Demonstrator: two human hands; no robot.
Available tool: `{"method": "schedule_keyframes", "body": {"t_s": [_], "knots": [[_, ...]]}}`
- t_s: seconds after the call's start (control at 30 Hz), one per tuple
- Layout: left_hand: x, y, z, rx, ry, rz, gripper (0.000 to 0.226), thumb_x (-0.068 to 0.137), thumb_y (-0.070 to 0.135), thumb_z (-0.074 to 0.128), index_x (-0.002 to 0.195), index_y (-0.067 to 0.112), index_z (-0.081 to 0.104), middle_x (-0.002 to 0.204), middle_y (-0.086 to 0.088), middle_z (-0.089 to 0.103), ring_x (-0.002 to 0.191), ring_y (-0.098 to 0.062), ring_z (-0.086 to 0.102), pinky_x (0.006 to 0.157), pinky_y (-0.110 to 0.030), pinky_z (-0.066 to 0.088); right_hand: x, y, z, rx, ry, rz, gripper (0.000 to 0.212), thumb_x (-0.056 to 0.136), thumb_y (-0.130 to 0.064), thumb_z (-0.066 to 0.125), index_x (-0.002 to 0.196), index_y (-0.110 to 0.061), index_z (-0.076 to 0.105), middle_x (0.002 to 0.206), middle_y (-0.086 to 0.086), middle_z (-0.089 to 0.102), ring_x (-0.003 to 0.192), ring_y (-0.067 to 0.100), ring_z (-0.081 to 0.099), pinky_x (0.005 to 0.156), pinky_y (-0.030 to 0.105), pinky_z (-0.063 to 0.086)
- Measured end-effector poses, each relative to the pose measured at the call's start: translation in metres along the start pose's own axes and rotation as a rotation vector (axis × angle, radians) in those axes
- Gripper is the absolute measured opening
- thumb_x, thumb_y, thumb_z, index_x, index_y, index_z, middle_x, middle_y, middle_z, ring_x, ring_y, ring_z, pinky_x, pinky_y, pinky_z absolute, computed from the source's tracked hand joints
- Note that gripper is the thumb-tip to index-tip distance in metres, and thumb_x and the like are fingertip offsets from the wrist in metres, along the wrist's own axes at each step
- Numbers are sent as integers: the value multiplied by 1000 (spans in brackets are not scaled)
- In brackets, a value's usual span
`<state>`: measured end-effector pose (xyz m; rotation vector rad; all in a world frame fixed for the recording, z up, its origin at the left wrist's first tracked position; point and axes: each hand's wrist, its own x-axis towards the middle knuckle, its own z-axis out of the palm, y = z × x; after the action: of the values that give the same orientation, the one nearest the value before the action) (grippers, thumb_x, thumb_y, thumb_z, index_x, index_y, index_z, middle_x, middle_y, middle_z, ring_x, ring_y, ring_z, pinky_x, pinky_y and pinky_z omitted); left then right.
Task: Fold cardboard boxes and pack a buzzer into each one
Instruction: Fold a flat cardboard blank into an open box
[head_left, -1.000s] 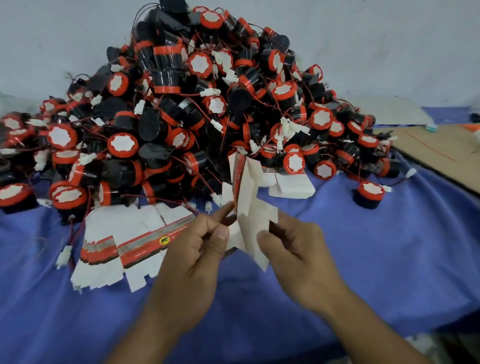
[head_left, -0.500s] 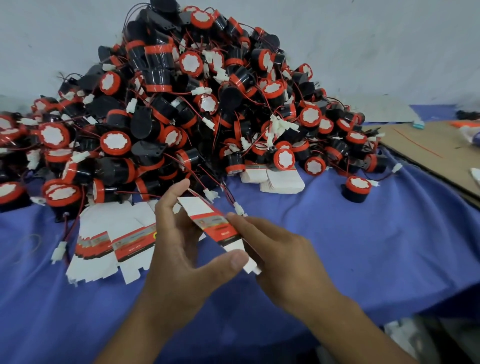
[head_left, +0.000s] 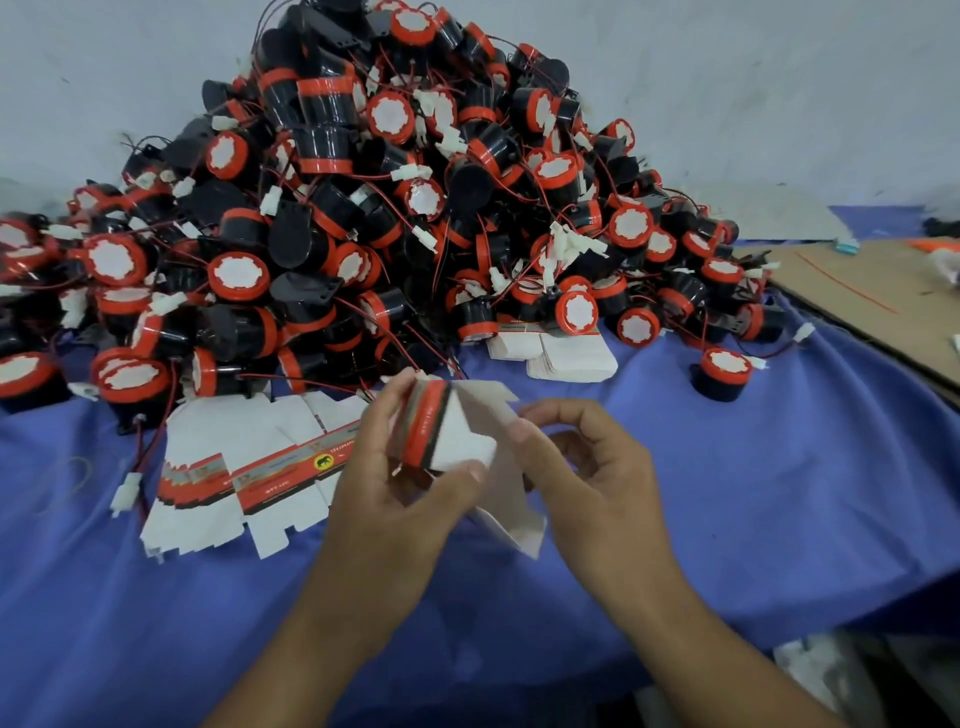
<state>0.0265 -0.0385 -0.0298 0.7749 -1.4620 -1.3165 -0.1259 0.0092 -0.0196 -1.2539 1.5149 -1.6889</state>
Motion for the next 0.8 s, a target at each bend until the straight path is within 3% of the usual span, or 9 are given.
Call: {"method": "schedule_keyframes", "body": {"t_s": [0.1, 0.17, 0.23, 0.37, 0.5, 0.57, 0.63, 0.7, 0.8], "knots": [[7, 3, -6, -341, 116, -142, 70, 71, 12, 67, 135, 35, 53, 116, -11, 65, 93, -31, 68, 75, -38, 58, 1, 0, 0, 210, -154, 117, 36, 78, -51, 75, 106, -28, 71, 99, 2, 76, 92, 16, 72, 81, 34, 59], [8, 6, -10, -527, 107, -182, 74, 72, 4, 60, 143, 25, 47, 110, -14, 64, 90, -30, 69, 69, -36, 58, 1, 3, 4, 333, -239, 182, 36, 82, -47, 73, 114, -32, 71, 114, 4, 74, 111, 23, 69, 103, 43, 51], [7, 8, -11, -577, 38, -187, 75, 73, 1, 56, 146, 12, 42, 104, -15, 62, 95, -32, 65, 71, -36, 58, 2, 3, 6, 447, -271, 244, 41, 84, -44, 73, 122, -32, 69, 126, 7, 68, 124, 31, 61, 113, 48, 43], [3, 8, -7, -571, -102, -189, 74, 66, -3, 58, 139, 5, 49, 111, -19, 62, 97, -30, 64, 74, -36, 58, 3, -1, 5, 578, -373, 319, 73, 70, -46, 89, 135, -33, 59, 132, 6, 66, 125, 26, 62, 112, 40, 46], [-5, 2, 0, -524, -237, -217, 86, 63, -7, 60, 144, 17, 48, 132, -20, 60, 111, -33, 63, 83, -38, 57, 1, 3, 7, 545, -330, 353, 54, 86, -11, 75, 134, -26, 54, 127, 10, 69, 119, 35, 65, 104, 51, 51], [-7, 0, 6, -480, -225, -211, 82, 69, -8, 56, 143, 28, 50, 131, -13, 63, 113, -29, 64, 83, -35, 57, 1, 5, 6, 519, -270, 350, 41, 91, -9, 68, 128, -23, 57, 121, 10, 71, 114, 36, 67, 98, 52, 53], [-8, 2, 12, -398, -192, -181, 74, 77, 3, 59, 140, 41, 50, 136, 3, 62, 124, -22, 60, 93, -39, 54, 3, 4, 5, 491, -222, 369, 34, 87, -23, 67, 120, -24, 61, 116, 11, 73, 105, 32, 69, 89, 48, 54], [-11, 3, 15, -152, -192, -124, 64, 82, 38, 69, 137, 57, 45, 145, 26, 49, 137, -6, 45, 109, -42, 42, 3, 3, 5, 448, -185, 403, 35, 87, -32, 67, 120, -20, 62, 117, 17, 70, 102, 37, 68, 84, 47, 53], [-11, 4, 8, 273, -183, -100, 57, 77, 83, 47, 131, 77, 28, 147, 47, 23, 136, 25, 15, 112, -26, 27, 6, 4, 1, 325, -132, 465, 27, 95, -32, 65, 119, -20, 63, 112, 15, 69, 90, 29, 68, 77, 42, 52]]}}
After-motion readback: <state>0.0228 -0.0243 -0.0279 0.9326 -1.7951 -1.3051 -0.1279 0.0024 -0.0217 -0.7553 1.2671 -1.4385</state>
